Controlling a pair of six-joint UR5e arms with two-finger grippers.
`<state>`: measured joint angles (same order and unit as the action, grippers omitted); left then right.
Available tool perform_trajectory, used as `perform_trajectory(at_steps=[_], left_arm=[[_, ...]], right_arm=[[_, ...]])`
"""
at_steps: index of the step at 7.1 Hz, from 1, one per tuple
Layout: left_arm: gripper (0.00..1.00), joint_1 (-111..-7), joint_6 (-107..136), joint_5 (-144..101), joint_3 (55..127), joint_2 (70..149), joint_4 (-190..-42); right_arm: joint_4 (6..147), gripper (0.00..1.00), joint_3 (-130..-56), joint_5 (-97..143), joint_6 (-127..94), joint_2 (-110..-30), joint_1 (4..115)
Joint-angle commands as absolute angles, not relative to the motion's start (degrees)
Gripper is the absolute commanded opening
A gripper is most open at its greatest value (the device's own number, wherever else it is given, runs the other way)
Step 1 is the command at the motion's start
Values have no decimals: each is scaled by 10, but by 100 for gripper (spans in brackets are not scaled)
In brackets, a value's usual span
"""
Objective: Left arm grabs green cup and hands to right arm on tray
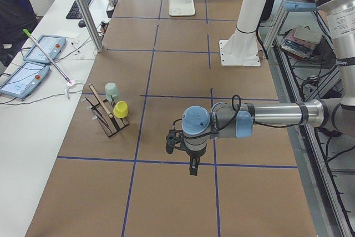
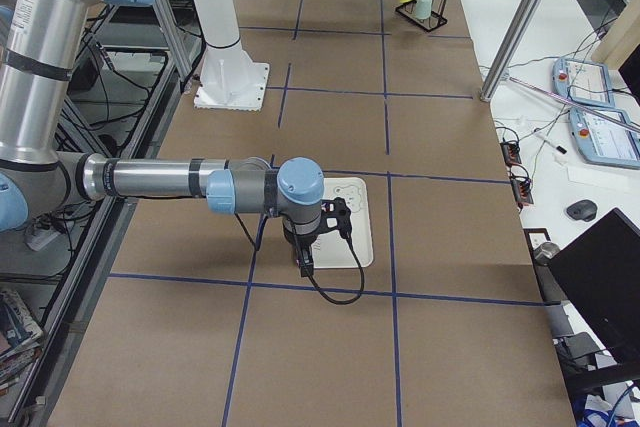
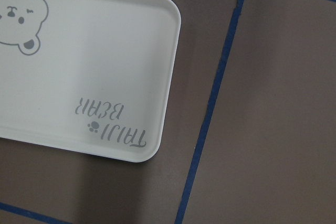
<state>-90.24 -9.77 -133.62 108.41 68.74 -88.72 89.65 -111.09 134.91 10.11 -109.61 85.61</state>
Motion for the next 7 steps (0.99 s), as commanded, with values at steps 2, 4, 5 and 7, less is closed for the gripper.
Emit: perform_trajectory(at_steps=[2, 4, 5, 7], left_arm=[[100, -902, -91, -1339, 1073, 783, -895], [100, -902, -92, -1344, 1068, 827, -895], [100, -902, -93, -1344, 1076, 829, -896], [100, -898, 22, -1345, 1090, 888, -915]], right_arm=[[896, 100, -1109, 1346, 101, -1089, 854], [896, 100, -1109, 1346, 101, -1088, 854], [896, 100, -1109, 1347, 100, -1088, 854], [896, 100, -1110, 1346, 100, -1088, 854]])
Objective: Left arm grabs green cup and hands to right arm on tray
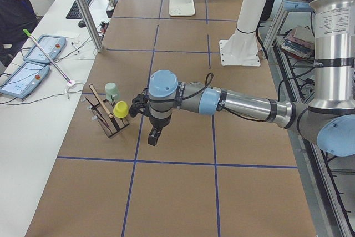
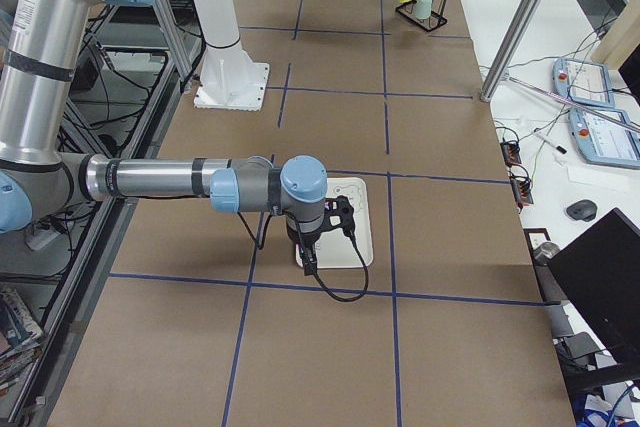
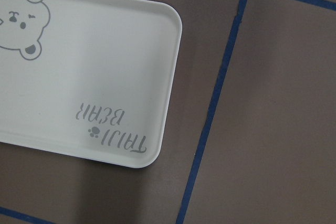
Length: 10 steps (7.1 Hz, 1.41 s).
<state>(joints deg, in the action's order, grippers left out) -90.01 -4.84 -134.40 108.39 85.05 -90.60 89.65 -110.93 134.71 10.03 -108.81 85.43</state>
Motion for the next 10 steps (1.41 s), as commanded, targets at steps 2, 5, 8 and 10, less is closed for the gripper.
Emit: perform_trajectory(at_steps=[2, 5, 8, 10], left_arm=[[100, -847, 129, -1340, 1049, 1008, -904], [100, -757, 219, -1320, 916, 1161, -912], [100, -685, 293, -1201, 798, 1246, -986], [100, -650, 343, -1195, 722, 1263, -1084]], right_arm=[[896, 100, -1110, 1348, 100, -1088, 854], [896, 100, -1110, 1348, 100, -1088, 854], [896, 100, -1110, 1349, 100, -1088, 854], [896, 100, -1110, 1348, 100, -1088, 854]])
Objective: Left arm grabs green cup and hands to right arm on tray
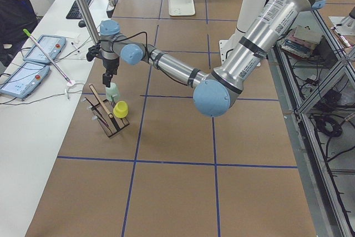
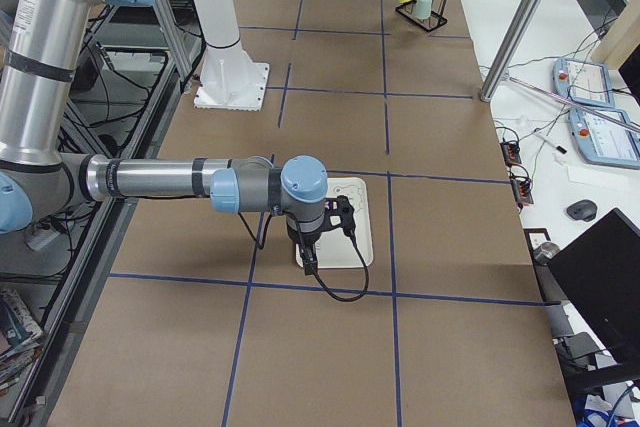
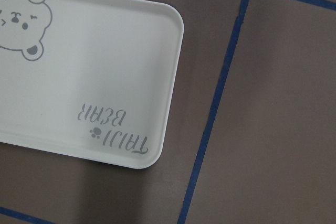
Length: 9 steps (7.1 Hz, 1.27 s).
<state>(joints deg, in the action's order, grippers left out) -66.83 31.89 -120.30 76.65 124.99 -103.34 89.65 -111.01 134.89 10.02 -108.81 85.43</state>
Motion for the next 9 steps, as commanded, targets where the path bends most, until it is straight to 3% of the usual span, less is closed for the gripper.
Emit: perform_trajectory(at_steps=[1, 4, 9], left_arm=[[100, -635, 345, -1176, 706, 1272, -1088], [100, -612, 343, -1124, 658, 1288, -1096], [100, -613, 345, -1092, 653, 1289, -1096]], right_arm=[[896, 100, -1109, 1348, 100, -1088, 854], [896, 100, -1110, 1348, 100, -1088, 854], [896, 100, -1109, 1348, 100, -1088, 854]])
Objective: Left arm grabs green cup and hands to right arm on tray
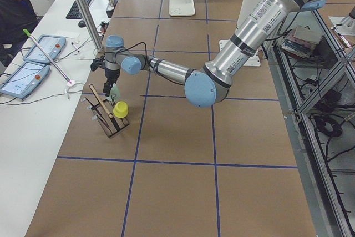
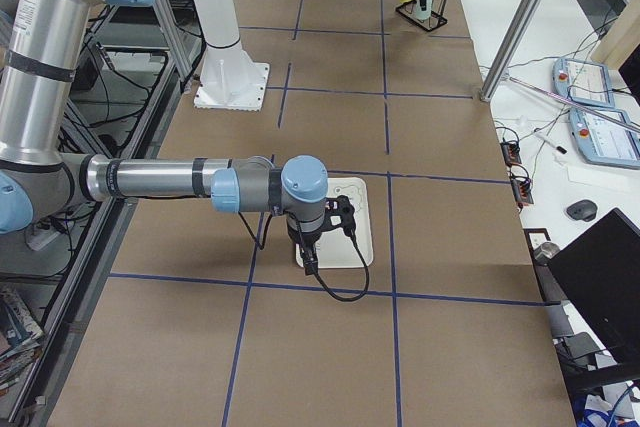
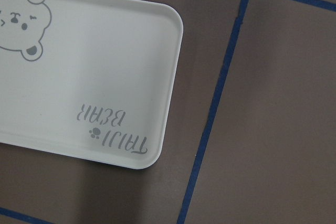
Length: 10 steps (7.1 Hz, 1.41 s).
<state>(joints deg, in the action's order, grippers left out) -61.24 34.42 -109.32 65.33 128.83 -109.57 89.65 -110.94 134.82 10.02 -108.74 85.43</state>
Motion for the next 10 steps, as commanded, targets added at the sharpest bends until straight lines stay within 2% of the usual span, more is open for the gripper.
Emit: perform_trajectory(at_steps=[1, 5, 6, 7, 9, 10], left_arm=[[100, -613, 345, -1092, 653, 1291, -1096], [99, -613, 346, -1094, 655, 1292, -1097], [58, -613, 347, -1095, 657, 1292, -1095], [26, -613, 346, -1096, 659, 1292, -1093], [13, -643, 346, -1142, 718, 1288, -1054], [13, -670, 345, -1170, 789, 1276, -990]], right_arm=[[896, 100, -1109, 1348, 100, -1087, 854], [896, 100, -1109, 1347, 100, -1087, 854], [896, 100, -1109, 1347, 100, -1087, 854], [896, 100, -1109, 1347, 100, -1087, 854], [896, 100, -1109, 1347, 100, -1087, 854], [896, 100, -1109, 1348, 100, -1087, 854]])
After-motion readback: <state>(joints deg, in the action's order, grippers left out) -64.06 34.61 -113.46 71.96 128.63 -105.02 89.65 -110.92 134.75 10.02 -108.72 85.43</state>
